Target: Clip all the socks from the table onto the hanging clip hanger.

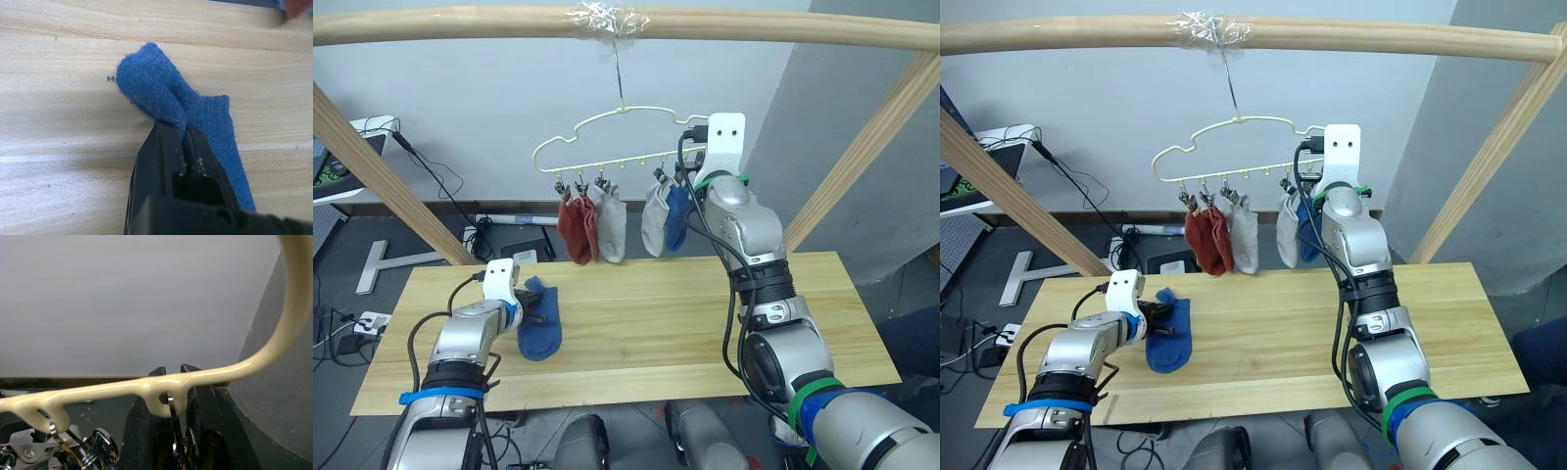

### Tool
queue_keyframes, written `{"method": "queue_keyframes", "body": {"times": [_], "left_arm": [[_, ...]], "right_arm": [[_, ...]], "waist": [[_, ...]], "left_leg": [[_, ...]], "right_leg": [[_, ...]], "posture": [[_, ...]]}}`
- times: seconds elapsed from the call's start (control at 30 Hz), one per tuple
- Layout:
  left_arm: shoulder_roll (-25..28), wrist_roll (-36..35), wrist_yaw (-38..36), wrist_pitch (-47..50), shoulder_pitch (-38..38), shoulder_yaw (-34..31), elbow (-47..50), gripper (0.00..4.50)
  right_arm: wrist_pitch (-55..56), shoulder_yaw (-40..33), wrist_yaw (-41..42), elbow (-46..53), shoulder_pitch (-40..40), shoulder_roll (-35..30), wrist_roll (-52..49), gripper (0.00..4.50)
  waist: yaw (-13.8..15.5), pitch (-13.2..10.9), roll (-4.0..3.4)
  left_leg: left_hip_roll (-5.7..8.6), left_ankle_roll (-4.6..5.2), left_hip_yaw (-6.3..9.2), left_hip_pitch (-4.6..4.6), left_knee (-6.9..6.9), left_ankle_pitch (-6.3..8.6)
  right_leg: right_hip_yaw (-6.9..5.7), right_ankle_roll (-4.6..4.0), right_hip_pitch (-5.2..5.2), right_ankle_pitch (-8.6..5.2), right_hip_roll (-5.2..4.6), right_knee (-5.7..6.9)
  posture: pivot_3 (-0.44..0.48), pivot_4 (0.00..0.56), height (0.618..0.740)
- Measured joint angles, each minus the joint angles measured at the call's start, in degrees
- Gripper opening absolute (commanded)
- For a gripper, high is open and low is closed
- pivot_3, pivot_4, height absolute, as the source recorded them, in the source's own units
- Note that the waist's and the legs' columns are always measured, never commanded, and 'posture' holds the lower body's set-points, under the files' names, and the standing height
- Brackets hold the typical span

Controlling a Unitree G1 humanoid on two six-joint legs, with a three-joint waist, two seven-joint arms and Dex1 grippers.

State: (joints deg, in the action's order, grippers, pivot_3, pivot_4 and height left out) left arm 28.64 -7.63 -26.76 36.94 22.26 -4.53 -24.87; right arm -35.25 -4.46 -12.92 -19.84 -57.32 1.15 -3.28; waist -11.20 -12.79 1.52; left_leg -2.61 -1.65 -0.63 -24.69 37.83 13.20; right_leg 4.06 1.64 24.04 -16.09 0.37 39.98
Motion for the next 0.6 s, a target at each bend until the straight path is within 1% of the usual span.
{"method": "queue_keyframes", "body": {"times": [0.2, 0.37, 0.47, 0.6], "left_arm": [[-1.17, -1.76, -5.0, -0.95, -3.53, 1.0, 5.41, 0.02], [-1.17, -4.78, -10.47, -0.73, -5.47, 2.46, 13.83, 0.02], [-1.26, -7.29, -12.67, 0.99, -3.93, 3.1, 20.62, 0.02], [-2.75, -8.07, -13.23, 3.03, 0.65, 6.53, 25.2, 0.02]], "right_arm": [[-0.12, 0.01, 0.0, 0.17, 0.14, 0.04, 0.0, 0.04], [-0.36, 0.0, 0.04, 0.61, 0.18, 0.03, 0.0, 0.04], [-0.62, 0.01, 0.08, 0.87, 0.21, 0.1, -0.02, 0.04], [-1.3, 0.02, 0.07, 1.5, 0.21, 0.36, -0.05, 0.04]], "waist": [[-0.02, -0.01, 0.0], [-0.02, -0.02, 0.02], [0.02, -0.02, 0.03], [-0.03, -0.02, 0.03]], "left_leg": [[0.0, 0.0, 0.01, -0.06, -0.01, 0.0], [-0.02, 0.0, 0.05, -0.13, -0.03, 0.0], [0.0, 0.0, 0.04, -0.14, -0.02, 0.0], [0.03, 0.0, 0.01, -0.14, -0.02, 0.0]], "right_leg": [[0.01, 0.0, 0.03, 0.0, -0.01, -0.03], [0.0, 0.0, 0.08, 0.0, -0.01, -0.06], [0.01, 0.0, 0.07, 0.0, 0.0, -0.09], [0.02, 0.0, 0.06, 0.0, 0.07, -0.1]], "posture": [[-0.224, 0.199, 0.74], [-0.226, 0.202, 0.74], [-0.227, 0.202, 0.74], [-0.234, 0.2, 0.74]]}}
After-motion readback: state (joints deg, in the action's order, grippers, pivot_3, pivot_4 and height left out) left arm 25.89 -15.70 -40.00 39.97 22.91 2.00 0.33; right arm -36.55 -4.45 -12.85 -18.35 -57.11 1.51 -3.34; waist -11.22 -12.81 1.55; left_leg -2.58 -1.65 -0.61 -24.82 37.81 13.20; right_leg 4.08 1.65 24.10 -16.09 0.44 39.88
